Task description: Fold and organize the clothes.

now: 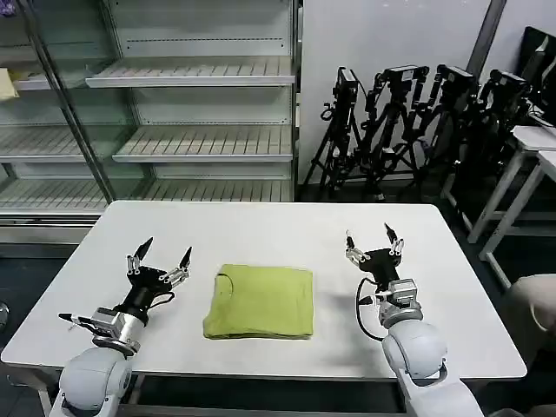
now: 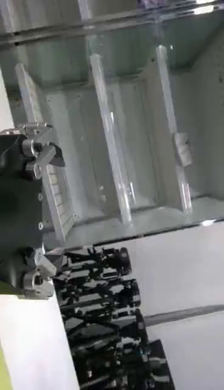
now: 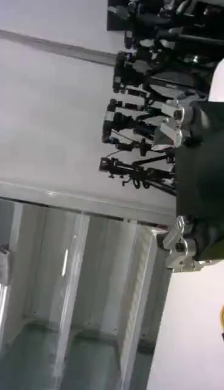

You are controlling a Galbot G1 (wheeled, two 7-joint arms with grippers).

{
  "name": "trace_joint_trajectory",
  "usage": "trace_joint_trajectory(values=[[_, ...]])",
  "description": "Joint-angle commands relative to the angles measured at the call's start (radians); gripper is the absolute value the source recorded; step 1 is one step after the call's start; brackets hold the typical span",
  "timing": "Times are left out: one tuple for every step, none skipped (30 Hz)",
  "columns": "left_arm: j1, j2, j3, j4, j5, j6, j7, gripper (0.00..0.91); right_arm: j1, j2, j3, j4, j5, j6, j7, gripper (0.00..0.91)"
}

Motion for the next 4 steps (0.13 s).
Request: trace_joint_trajectory(values=[[-0.004, 0.011, -0.010, 0.004, 0.015, -0.017, 0.031, 0.907, -0.004, 0.007, 0.003, -0.004, -0.038, 0.017, -0.007, 0.907], [-0.006, 0.013, -0.011, 0.004, 0.017, -0.017, 0.030, 0.907, -0.005, 0.009, 0.005, -0.005, -0.038, 0.018, -0.006, 0.907], [-0.007, 0.014, -0.012, 0.004, 0.023, -0.018, 0.030, 0.907, -0.006, 0.009, 0.005, -0.005, -0.038, 0.018, -0.006, 0.907], [-0.008, 0.014, -0.013, 0.004, 0.029, -0.019, 0.030, 0.907, -0.007, 0.009, 0.006, -0.005, -0.038, 0.020, -0.007, 0.907]])
